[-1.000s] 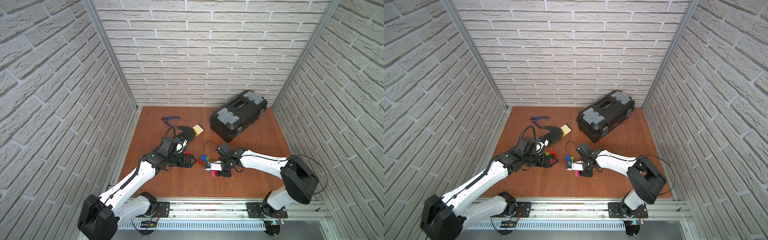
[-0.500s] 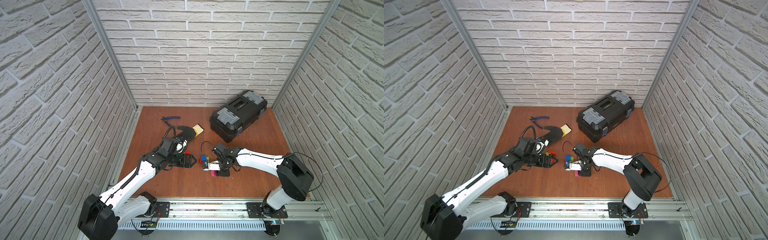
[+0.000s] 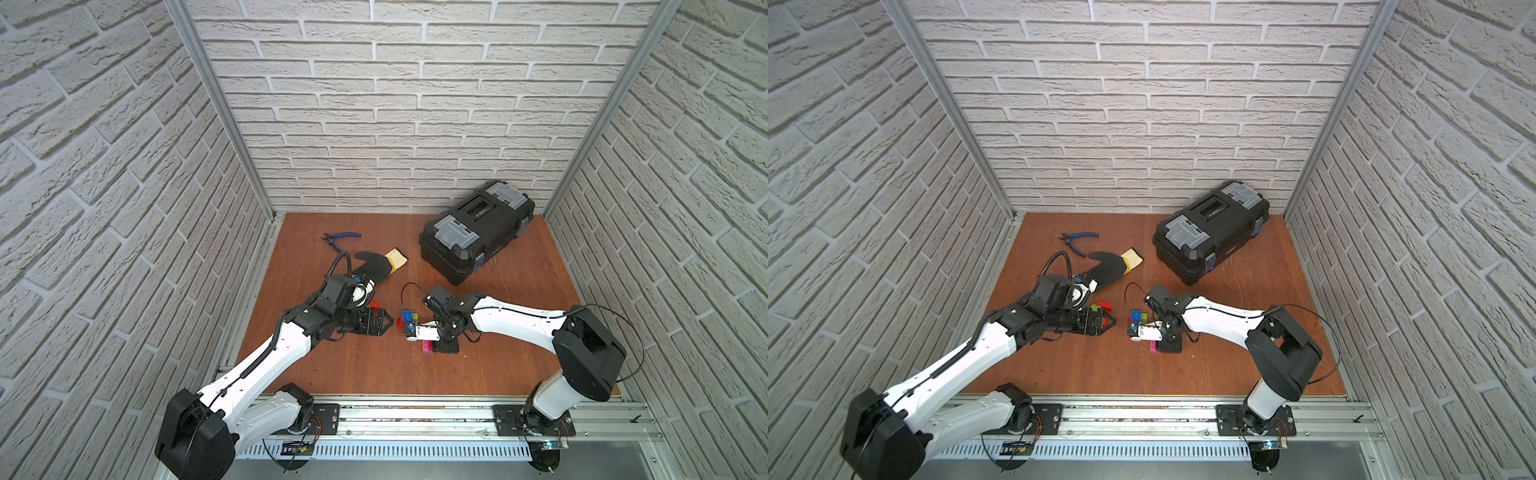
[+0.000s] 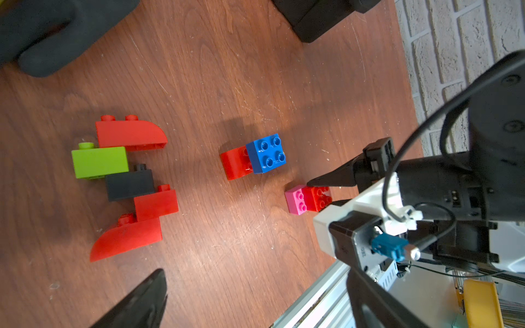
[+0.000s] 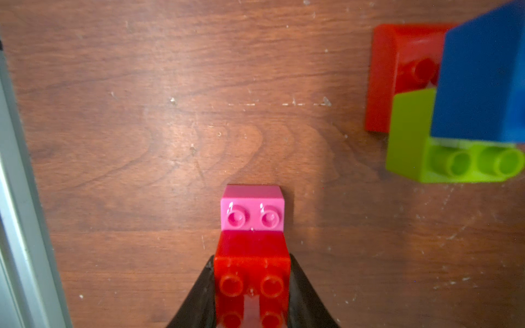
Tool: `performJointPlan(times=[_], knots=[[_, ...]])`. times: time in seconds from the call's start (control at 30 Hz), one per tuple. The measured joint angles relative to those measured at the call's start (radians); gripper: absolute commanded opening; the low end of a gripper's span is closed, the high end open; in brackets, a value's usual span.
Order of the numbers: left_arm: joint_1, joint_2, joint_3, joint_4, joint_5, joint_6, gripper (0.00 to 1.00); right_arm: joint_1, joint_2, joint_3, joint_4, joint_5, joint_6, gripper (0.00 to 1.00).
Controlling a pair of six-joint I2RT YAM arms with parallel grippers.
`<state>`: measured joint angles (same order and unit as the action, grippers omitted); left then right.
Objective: Assemble the letter s with lego
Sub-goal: Assemble the lego brick with the lego brick, then pick up the lego brick from the center of the board.
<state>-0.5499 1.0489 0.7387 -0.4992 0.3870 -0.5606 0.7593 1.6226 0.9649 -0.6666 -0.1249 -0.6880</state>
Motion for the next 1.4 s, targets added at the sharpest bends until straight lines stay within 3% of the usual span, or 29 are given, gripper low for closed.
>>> performJointPlan(times=[0.27,0.67,0.93,1.13,1.4], knots=[[-0.001,-0.007,0.008,-0.003,-0.001,0.005,0.98,0.000,-0.027,0.000,-0.014,0.016,0.001,0.53],[-0.051,0.010,0.059,-0.011,-0.042,0.067,0.98,-0.038,-0.255,-0.104,0.094,-0.003,0.073,0.67],[-0.126,0.055,0.129,-0.027,-0.095,0.192,0.98,-0.121,-0.458,-0.225,0.220,-0.060,0.296,0.79],[-0.182,0.121,0.174,-0.032,-0.126,0.300,0.98,-0.213,-0.600,-0.279,0.231,-0.139,0.532,0.81],[-0.245,0.200,0.192,-0.011,-0.123,0.409,0.98,-0.261,-0.646,-0.287,0.204,-0.199,0.809,0.87]])
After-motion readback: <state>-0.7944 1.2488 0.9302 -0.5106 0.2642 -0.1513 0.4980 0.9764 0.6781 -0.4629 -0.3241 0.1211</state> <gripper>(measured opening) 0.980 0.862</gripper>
